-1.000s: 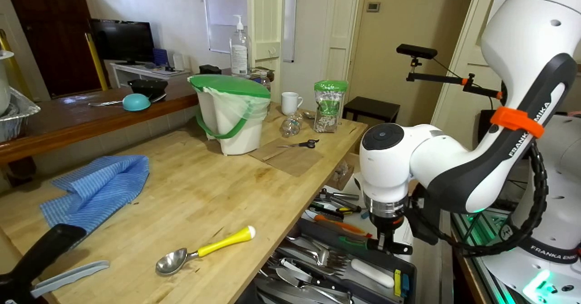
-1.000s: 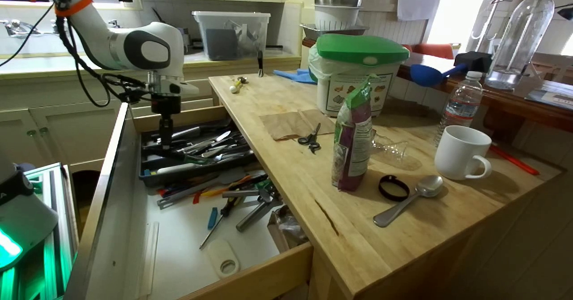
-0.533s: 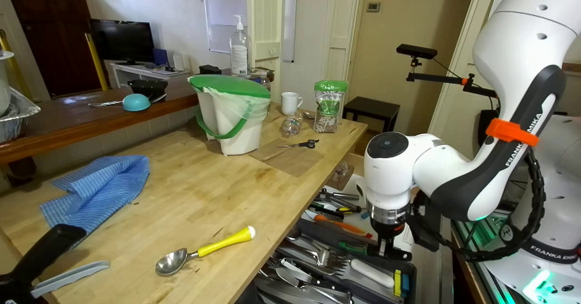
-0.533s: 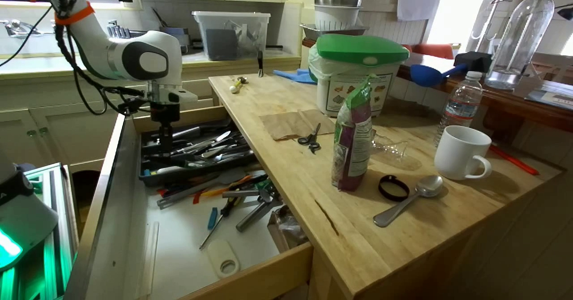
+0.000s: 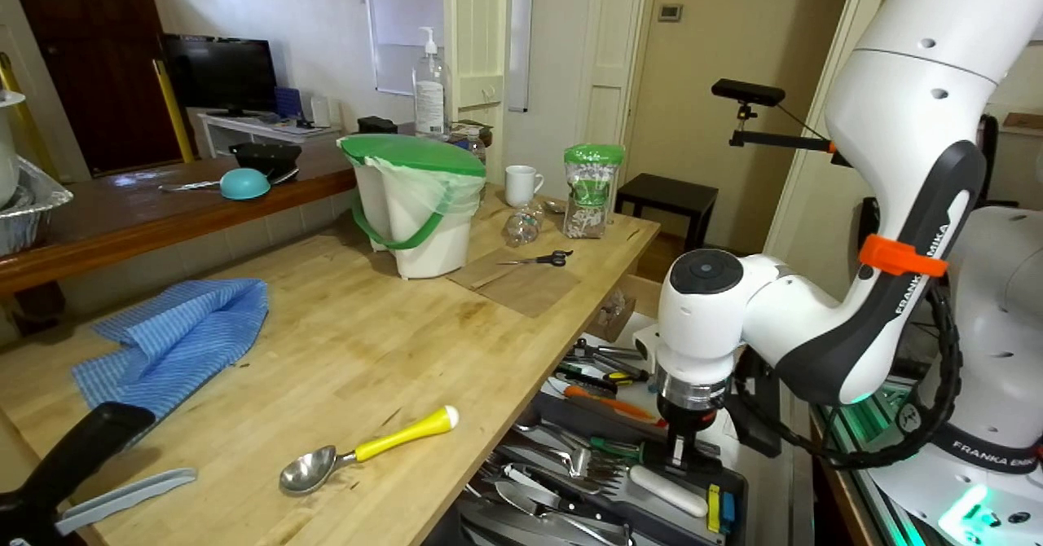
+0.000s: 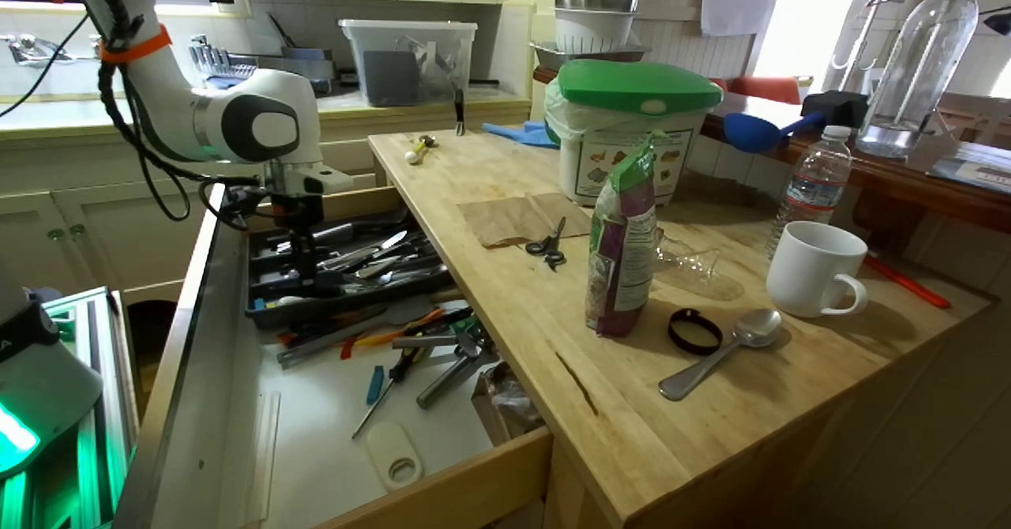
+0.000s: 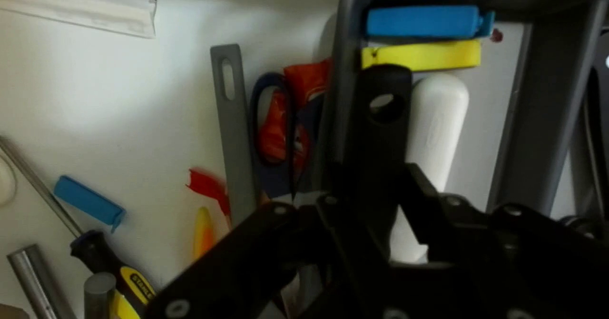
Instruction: Put the potato peeler into the drawer
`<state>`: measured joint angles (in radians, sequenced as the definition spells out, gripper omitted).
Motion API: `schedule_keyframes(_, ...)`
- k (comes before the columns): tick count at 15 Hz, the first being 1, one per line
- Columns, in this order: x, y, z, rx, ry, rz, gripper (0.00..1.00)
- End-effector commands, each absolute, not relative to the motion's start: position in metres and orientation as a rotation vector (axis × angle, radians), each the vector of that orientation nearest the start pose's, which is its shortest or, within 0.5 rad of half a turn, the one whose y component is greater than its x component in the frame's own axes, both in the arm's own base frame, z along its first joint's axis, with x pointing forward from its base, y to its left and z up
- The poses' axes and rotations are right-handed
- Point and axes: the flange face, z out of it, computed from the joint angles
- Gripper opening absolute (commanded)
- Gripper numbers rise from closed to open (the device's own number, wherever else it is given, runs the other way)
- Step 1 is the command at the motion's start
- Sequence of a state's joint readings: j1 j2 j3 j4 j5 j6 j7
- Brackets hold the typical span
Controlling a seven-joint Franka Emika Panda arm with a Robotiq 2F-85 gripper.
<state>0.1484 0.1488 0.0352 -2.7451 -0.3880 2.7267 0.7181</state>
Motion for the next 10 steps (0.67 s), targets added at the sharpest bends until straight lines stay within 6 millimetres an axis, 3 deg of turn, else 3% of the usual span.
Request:
schedule_keyframes(1,0.366,0.083,0.159,-3.280,0.173,0.029,0.59)
schedule_keyframes(4,0.381,0.086,0.181,-3.219,0.119,-0.099,0.80)
schedule_keyframes(6,0.374,0.085,0.194,-3.185,0.096,-0.124,0.95)
schedule_keyframes(9,0.393,0.097,0.218,-3.110,0.043,-0.158,1.00)
schedule_keyframes(10,0.374,0.096,0.231,-3.112,0.029,-0.154,1.00)
